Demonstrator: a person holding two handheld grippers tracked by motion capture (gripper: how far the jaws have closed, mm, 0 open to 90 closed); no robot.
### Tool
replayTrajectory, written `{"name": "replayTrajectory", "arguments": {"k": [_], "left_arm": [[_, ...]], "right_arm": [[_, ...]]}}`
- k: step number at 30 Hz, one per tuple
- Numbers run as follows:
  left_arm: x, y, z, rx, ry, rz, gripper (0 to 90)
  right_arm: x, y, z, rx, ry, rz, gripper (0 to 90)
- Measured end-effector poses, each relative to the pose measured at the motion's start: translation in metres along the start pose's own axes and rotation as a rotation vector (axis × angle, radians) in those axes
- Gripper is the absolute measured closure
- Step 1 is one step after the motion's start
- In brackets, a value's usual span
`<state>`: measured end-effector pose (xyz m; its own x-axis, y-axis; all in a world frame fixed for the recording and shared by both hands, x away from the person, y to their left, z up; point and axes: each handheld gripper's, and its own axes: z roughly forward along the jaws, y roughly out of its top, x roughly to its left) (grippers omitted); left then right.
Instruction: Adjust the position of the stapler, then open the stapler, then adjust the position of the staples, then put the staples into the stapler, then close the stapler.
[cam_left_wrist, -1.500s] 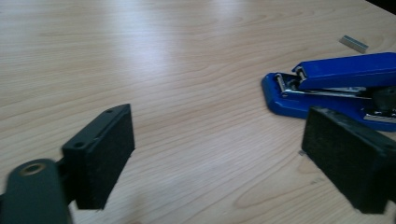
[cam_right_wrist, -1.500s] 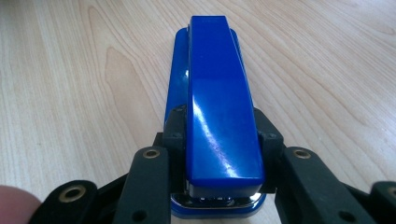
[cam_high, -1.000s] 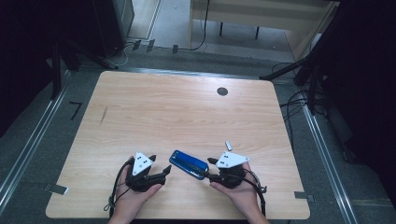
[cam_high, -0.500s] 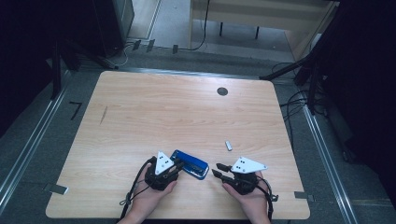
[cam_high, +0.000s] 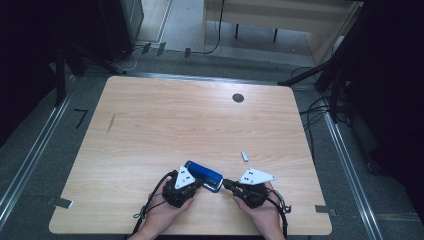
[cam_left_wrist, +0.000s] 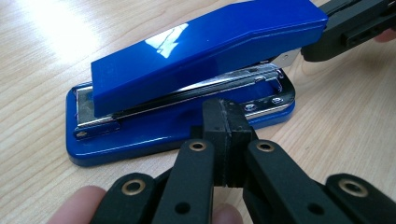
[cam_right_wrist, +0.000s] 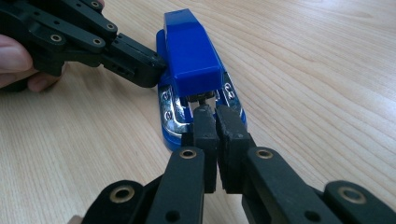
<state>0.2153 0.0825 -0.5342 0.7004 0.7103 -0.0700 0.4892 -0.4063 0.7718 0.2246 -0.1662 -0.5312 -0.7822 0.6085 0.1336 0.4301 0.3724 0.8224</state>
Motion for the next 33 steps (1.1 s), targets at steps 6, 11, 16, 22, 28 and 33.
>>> {"name": "replayTrajectory", "arguments": {"k": [6,11,16,22,28,33], "left_arm": [[0.0013,-0.0001,0.0006,0.009,-0.014,-0.017,90.0],[-0.0003,-0.0001,0.0009,0.016,-0.01,-0.002,90.0],[0.0011,-0.0001,0.001,0.016,-0.02,-0.012,90.0],[0.0009,0.0001,0.001,0.021,-0.021,-0.008,90.0],[0.0011,0.0001,0.0014,0.021,-0.028,-0.008,90.0],[0.0007,0.0002,0.0013,0.024,-0.025,-0.007,90.0]], "right_arm": [[0.0014,0.0009,0.0014,0.007,0.007,0.011,90.0],[0.0041,0.0018,0.0017,0.017,0.013,-0.003,90.0],[0.0042,0.0021,0.0041,0.027,0.012,-0.008,90.0],[0.0023,0.0028,0.0062,0.038,0.009,-0.006,90.0],[0.0033,0.0031,0.006,0.046,0.009,-0.008,90.0],[0.0036,0.0033,0.0062,0.049,0.004,-0.01,90.0]]}}
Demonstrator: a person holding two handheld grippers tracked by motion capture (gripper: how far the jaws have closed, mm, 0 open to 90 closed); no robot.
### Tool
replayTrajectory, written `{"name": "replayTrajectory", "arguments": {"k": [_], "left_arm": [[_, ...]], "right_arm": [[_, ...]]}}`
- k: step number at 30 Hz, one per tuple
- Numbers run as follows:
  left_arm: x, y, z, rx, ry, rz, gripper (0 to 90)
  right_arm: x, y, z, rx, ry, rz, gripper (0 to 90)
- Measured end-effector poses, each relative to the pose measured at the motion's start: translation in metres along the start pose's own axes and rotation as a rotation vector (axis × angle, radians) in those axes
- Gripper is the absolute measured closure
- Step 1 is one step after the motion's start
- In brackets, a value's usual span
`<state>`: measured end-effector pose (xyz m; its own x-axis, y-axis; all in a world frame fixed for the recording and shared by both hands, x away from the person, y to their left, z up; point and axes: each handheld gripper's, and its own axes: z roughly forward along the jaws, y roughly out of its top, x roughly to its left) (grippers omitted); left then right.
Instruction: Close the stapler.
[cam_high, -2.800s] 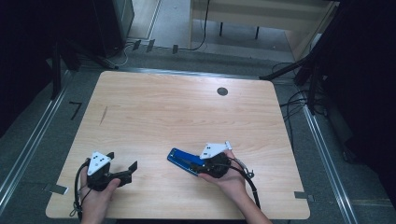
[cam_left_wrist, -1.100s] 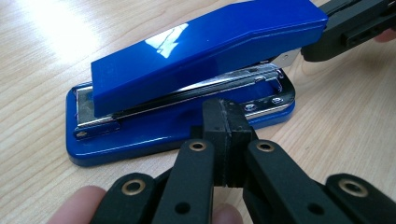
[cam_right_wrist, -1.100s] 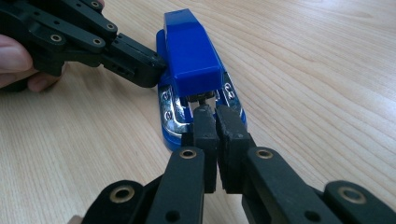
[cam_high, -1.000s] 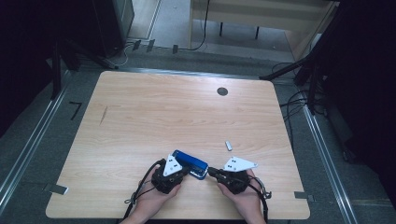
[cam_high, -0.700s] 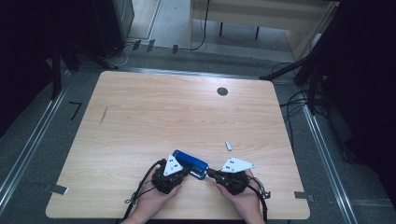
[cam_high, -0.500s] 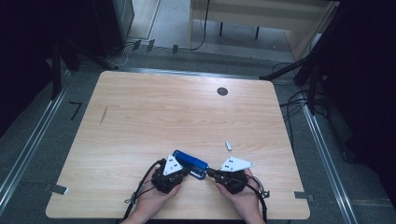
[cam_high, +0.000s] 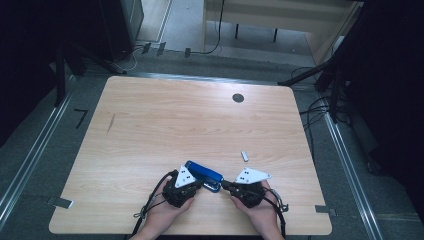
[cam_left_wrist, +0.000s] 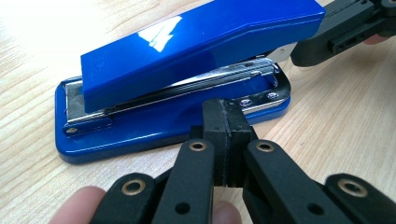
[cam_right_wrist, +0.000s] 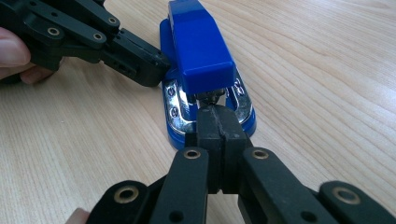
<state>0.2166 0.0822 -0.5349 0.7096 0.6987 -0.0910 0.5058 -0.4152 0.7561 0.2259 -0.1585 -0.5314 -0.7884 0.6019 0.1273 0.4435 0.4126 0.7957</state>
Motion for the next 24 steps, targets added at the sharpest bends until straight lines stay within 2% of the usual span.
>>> {"name": "replayTrajectory", "arguments": {"k": [14,24], "left_arm": [[0.0002,-0.0001,0.0002,-0.003,-0.002,-0.001,90.0],[0.0001,0.0001,0.0001,0.0,-0.001,0.0,90.0]], "right_arm": [[0.0005,0.0,0.0005,0.005,-0.01,-0.007,90.0],[0.0002,0.001,-0.0014,-0.005,-0.001,-0.014,90.0]]}}
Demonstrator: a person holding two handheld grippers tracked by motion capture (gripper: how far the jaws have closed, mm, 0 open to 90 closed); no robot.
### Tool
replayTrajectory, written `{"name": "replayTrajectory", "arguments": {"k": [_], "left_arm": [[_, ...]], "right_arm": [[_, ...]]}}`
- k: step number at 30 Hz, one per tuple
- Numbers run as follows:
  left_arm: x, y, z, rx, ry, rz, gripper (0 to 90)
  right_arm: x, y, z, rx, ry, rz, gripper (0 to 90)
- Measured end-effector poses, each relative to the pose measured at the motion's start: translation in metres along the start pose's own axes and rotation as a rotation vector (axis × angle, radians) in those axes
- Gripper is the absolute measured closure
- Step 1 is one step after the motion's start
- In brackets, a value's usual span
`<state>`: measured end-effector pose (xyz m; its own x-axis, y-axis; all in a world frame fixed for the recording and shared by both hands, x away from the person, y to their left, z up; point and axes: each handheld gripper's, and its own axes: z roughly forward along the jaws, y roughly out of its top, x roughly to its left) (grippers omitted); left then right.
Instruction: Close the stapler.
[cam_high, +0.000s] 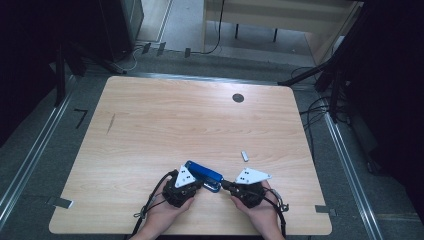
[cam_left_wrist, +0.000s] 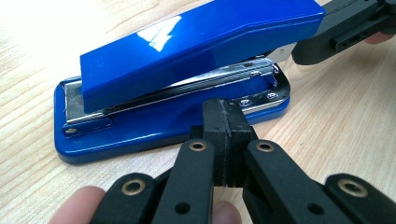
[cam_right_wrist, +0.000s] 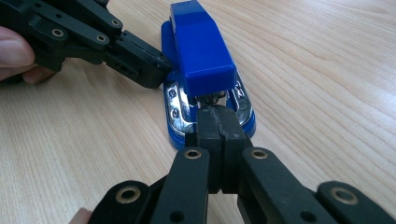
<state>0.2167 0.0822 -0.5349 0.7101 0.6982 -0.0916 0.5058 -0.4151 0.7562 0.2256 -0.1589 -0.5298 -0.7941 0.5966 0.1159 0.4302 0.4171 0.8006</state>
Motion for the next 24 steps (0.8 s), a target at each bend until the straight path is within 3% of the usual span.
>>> {"name": "replayTrajectory", "arguments": {"k": [7,9,12,15,24], "left_arm": [[-0.001,0.0,0.0,-0.005,0.001,0.008,90.0],[-0.001,0.0,-0.001,-0.018,-0.011,0.012,90.0],[-0.001,0.0,0.0,-0.019,-0.01,0.006,90.0],[0.002,0.004,0.003,-0.04,-0.006,-0.033,90.0],[0.0,0.004,0.003,-0.04,0.004,-0.016,90.0]], "right_arm": [[0.002,0.002,-0.003,-0.022,0.021,-0.001,90.0],[0.005,0.005,-0.004,-0.014,-0.002,-0.04,90.0],[0.005,0.005,-0.003,-0.015,0.001,-0.039,90.0],[0.004,0.006,-0.004,-0.017,0.003,-0.031,90.0],[0.003,0.013,-0.008,-0.047,0.005,-0.034,90.0]]}}
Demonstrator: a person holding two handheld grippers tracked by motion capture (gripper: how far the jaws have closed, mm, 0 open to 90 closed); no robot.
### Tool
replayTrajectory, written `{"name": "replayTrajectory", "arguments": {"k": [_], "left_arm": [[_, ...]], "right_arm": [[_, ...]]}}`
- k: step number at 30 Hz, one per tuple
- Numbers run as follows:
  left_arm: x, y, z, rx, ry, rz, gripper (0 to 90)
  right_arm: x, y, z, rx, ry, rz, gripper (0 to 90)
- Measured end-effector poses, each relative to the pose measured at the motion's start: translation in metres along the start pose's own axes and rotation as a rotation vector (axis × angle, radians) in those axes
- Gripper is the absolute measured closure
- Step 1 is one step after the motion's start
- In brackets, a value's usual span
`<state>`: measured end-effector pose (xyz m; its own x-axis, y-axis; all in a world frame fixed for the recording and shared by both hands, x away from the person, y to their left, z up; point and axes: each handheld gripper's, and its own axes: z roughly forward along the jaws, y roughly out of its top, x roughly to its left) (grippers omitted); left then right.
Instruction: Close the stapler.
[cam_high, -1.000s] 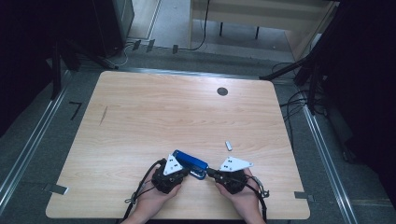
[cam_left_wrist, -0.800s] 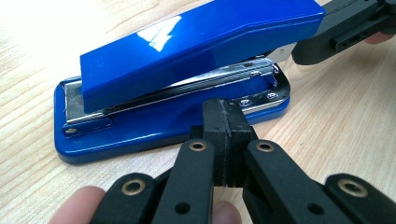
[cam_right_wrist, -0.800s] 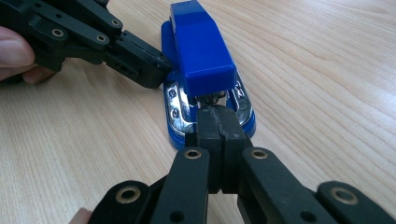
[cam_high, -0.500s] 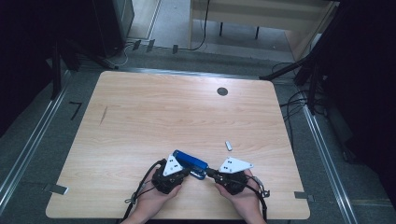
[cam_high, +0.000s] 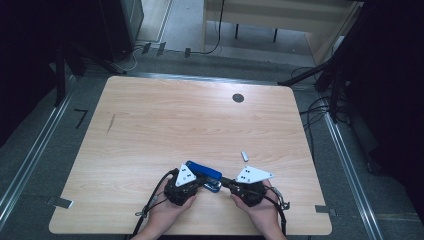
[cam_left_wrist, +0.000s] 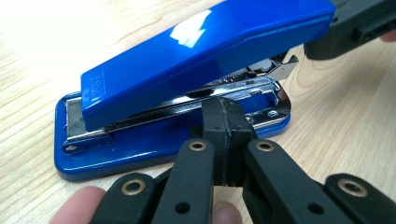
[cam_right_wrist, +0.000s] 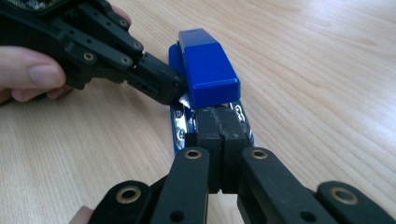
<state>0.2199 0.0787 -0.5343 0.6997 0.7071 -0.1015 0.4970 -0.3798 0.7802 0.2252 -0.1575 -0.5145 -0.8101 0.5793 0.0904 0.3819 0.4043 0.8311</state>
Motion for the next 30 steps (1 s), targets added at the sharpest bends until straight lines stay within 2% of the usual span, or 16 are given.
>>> {"name": "replayTrajectory", "arguments": {"k": [8,12,30], "left_arm": [[0.0,0.0,0.0,0.001,0.0,0.0,90.0],[-0.001,0.0,0.0,-0.003,0.004,0.001,90.0],[-0.003,0.0,0.0,0.0,0.022,0.033,90.0]], "right_arm": [[0.0,0.007,-0.002,-0.016,0.003,-0.005,90.0],[0.003,0.013,-0.004,-0.028,-0.004,-0.024,90.0],[0.007,0.035,-0.005,-0.069,0.002,-0.046,90.0]]}}
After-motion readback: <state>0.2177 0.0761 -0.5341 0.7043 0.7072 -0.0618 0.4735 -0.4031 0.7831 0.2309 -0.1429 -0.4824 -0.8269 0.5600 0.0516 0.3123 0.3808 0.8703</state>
